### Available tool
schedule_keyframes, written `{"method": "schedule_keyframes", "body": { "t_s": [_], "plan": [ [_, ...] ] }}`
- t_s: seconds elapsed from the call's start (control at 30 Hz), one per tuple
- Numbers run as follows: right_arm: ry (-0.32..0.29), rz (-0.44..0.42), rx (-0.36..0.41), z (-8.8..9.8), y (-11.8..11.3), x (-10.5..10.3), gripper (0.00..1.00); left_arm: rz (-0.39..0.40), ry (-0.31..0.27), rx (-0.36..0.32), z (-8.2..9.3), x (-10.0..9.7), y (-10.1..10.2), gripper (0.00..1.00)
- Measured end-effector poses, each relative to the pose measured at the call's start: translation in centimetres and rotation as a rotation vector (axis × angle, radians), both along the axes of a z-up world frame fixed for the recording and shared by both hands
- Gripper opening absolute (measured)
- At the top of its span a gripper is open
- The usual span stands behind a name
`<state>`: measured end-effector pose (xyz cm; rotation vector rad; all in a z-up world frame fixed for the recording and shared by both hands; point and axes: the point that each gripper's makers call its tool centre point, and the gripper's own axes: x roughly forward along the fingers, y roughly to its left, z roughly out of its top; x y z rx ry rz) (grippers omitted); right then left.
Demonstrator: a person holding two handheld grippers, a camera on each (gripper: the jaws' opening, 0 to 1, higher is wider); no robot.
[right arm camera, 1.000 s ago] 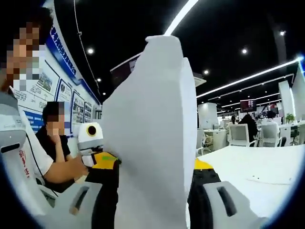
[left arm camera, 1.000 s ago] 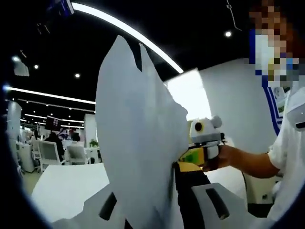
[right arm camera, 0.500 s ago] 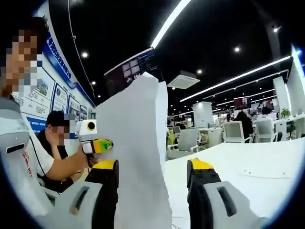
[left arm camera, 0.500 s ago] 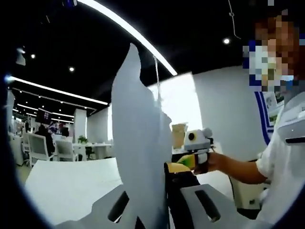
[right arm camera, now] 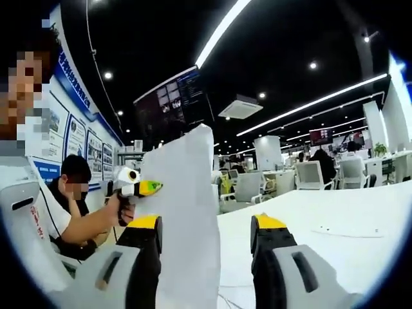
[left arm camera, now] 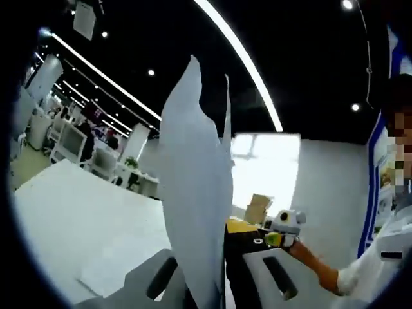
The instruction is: Organize the stack of printing papers by aligning and flattening the scattered papers on the table
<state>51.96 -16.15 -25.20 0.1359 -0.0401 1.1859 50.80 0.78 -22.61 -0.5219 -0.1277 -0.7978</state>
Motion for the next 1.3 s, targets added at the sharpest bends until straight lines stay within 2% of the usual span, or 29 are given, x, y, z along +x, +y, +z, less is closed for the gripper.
{"method": "schedule_keyframes", "body": {
  "t_s": [0.03, 0.1, 0.17, 0.27, 0.3, 0.37, 0.47, 0.53, 0.67, 0.77, 0.97, 1.03, 1.1, 1.13, 1.3],
  "plan": [
    [0.008, 0.003, -0.002, -0.2, 0.0, 0.1, 0.51, 0.054, 0.034, -0.027, -0.7, 0.8, 1.3, 0.06],
    [0.02, 0.012, -0.009, -0.7, 0.1, 0.0, 0.51, 0.093, 0.068, -0.043, -1.9, 1.3, 2.7, 0.06],
    [0.024, 0.016, -0.018, -1.1, 0.2, 0.0, 0.51, 0.151, 0.039, 0.0, -2.9, 1.8, 4.0, 0.06],
    [0.025, 0.011, -0.023, -1.3, 0.1, 0.3, 0.51, 0.226, 0.071, 0.055, -5.1, 2.5, 5.7, 0.06],
    [0.026, 0.001, -0.024, -1.4, -0.2, 0.7, 0.51, 0.242, 0.097, 0.05, -5.8, 2.8, 6.4, 0.06],
    [0.03, -0.012, -0.027, -1.5, -0.6, 1.2, 0.51, 0.287, 0.11, 0.082, -7.2, 3.1, 7.8, 0.06],
    [0.029, -0.056, -0.046, -1.8, -1.4, 2.1, 0.51, 0.293, 0.123, 0.086, -9.0, 3.0, 8.8, 0.06],
    [0.036, -0.072, -0.062, -2.1, -1.7, 2.6, 0.51, 0.324, 0.125, 0.125, -10.5, 2.9, 9.6, 0.06],
    [0.06, -0.09, -0.074, -2.7, -2.2, 3.2, 0.51, 0.346, 0.07, 0.203, -11.6, 2.3, 9.8, 0.06],
    [0.056, -0.118, -0.096, -2.9, -2.6, 3.3, 0.51, 0.358, 0.04, 0.245, -12.1, 2.0, 9.7, 0.06],
    [0.004, -0.297, -0.168, -3.1, -6.3, 3.4, 0.51, 0.38, 0.024, 0.321, -12.9, 1.7, 9.5, 0.06],
    [-0.009, -0.347, -0.151, -2.8, -7.7, 3.1, 0.51, 0.381, 0.009, 0.331, -12.9, 1.5, 9.4, 0.06],
    [0.015, -0.368, -0.13, -2.8, -8.9, 2.5, 0.5, 0.375, -0.002, 0.355, -13.1, 1.5, 9.3, 0.06],
    [0.05, -0.392, -0.114, -2.8, -9.8, 2.2, 0.5, 0.369, -0.007, 0.366, -13.2, 1.4, 9.2, 0.06],
    [0.069, -0.455, -0.142, -2.9, -13.0, 0.7, 0.51, 0.358, -0.031, 0.399, -13.3, 1.3, 9.0, 0.06]
  ]
}}
